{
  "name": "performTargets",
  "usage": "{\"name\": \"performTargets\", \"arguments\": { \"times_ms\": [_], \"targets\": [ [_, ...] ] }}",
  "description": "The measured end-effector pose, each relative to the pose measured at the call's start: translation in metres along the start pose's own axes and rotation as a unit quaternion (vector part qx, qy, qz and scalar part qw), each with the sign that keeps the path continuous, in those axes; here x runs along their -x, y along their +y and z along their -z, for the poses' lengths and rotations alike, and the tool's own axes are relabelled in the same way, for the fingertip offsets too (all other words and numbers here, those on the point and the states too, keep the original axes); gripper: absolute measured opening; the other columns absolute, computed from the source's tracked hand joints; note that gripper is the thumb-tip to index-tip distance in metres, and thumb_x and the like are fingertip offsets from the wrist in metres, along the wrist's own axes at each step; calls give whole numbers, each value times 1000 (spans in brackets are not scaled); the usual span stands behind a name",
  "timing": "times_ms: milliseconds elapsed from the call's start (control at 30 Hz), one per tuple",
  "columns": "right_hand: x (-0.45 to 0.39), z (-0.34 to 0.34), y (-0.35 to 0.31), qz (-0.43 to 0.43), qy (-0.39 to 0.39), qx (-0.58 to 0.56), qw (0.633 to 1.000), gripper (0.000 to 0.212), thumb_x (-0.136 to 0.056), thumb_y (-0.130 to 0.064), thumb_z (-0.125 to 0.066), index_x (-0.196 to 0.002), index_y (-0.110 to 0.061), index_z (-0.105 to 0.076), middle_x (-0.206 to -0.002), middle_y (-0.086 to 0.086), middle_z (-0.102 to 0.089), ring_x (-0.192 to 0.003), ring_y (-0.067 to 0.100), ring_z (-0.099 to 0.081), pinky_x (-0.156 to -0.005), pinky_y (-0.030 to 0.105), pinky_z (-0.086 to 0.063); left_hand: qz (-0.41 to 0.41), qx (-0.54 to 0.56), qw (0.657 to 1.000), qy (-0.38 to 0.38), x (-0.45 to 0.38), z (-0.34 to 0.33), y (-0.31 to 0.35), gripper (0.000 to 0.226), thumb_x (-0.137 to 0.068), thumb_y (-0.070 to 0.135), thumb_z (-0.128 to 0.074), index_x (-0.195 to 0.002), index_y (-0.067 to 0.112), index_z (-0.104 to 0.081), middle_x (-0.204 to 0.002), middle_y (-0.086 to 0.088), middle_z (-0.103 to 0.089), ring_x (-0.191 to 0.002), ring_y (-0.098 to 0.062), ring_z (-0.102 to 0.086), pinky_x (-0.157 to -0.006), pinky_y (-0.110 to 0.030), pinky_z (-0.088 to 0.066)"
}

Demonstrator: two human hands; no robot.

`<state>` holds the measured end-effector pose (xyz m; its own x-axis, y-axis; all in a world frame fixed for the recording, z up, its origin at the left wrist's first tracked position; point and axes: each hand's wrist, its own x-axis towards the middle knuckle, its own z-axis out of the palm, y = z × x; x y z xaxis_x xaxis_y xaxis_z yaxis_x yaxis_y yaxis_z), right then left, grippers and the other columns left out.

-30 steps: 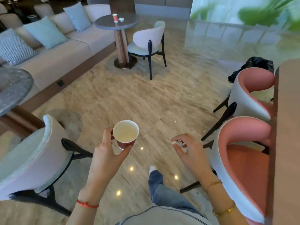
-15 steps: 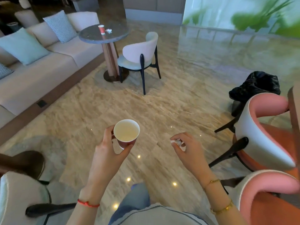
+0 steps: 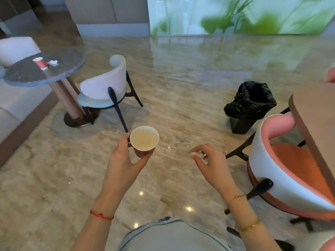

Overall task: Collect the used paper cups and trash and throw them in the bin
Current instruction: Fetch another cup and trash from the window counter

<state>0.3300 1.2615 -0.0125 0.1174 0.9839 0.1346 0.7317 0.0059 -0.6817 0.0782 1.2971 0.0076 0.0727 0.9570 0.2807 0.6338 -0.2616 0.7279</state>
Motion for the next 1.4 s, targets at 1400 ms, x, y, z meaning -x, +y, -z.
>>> {"name": "performTargets", "arguments": {
  "times_ms": [1400],
  "targets": [
    [-561,230,406,-223,228,30,947,13,-88,-18,-64,-98,-25,-66,-97,-12,-63,-95,5,-57,-77,17,-49,-171,117,937,-282,-663,-553,176,64,-70,46,-75,-118,49,-33,-108,40,-43,-98,7,-49,-73,-7,-39]
  ]
}}
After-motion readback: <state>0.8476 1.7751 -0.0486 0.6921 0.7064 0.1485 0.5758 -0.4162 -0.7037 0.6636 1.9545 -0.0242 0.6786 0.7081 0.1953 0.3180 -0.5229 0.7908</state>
